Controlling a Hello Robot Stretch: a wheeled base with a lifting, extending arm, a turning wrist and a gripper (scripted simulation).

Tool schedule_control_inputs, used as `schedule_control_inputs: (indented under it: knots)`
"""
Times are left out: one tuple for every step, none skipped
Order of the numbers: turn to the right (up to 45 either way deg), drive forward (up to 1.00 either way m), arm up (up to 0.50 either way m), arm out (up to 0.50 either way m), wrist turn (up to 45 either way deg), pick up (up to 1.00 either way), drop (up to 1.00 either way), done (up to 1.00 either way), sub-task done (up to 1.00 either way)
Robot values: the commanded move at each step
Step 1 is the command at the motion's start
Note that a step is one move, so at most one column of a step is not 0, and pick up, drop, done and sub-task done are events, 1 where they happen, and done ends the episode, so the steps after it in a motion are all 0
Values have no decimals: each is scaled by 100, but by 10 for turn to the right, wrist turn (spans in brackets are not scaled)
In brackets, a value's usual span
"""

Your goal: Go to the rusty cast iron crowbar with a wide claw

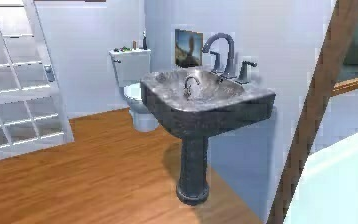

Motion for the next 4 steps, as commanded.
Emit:
schedule_control_inputs:
  knots:
    - [450, 0, 0, 0, 0, 0, 0, 0, 0]
    - [150, 0, 0, 0, 0, 0, 0, 0, 0]
    - [30, 0, 0, 0, 0, 0, 0, 0, 0]
    - [0, 100, 0, 0, 0, 0, 0, 0, 0]
